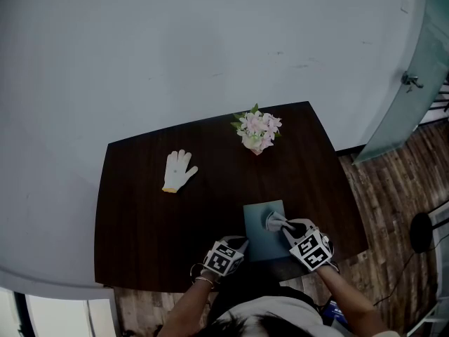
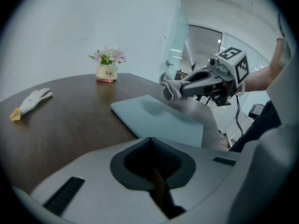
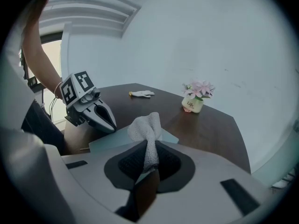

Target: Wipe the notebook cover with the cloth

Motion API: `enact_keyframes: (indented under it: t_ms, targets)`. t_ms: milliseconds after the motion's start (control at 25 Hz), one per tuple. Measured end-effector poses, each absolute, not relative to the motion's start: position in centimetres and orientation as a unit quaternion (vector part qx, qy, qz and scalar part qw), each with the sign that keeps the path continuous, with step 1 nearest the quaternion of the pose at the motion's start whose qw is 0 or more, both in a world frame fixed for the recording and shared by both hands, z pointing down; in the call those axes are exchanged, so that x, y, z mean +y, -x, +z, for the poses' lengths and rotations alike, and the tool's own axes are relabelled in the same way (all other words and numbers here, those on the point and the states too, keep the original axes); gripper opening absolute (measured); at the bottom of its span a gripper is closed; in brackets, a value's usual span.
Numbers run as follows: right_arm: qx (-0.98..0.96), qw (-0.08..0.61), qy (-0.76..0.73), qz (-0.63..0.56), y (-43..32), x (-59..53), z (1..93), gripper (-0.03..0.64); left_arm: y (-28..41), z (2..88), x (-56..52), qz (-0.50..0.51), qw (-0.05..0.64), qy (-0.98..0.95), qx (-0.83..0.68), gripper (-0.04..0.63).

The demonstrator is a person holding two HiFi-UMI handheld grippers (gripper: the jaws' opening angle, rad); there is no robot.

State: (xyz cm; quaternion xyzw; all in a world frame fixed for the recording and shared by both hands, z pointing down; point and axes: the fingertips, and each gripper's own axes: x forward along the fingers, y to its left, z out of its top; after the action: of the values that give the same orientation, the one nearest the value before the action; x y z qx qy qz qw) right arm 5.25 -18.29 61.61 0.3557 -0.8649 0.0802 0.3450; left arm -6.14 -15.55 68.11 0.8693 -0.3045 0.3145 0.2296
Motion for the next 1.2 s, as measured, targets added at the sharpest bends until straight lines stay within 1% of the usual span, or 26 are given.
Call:
enact_keyframes:
  t_ms: [280, 520, 720, 1200]
  targets:
    - [-0.885, 0.366, -0.28, 0.062, -0.6, -16.4, 62.6, 0.049, 6.2, 68.1, -15.5, 0.315, 0.228, -0.87, -0.304, 0.018]
    - [-0.892, 0.386, -0.231, 0.055, 1.8, -14.9, 63.8, 0.049, 6.4, 68.1, -15.5, 0.311, 0.239, -0.87, -0.298, 0.018]
    - [-0.888, 0.413, -0.198, 0.046, 2.7, -14.3, 65.1, 0.049, 6.6, 67.6, -15.9, 0.291, 0.255, -0.871, -0.304, 0.018]
    - [-0.87, 0.468, -0.15, 0.042, 2.9, -13.4, 67.4, 0.049, 6.5, 68.2, -15.2, 0.312, 0.242, -0.871, -0.292, 0.018]
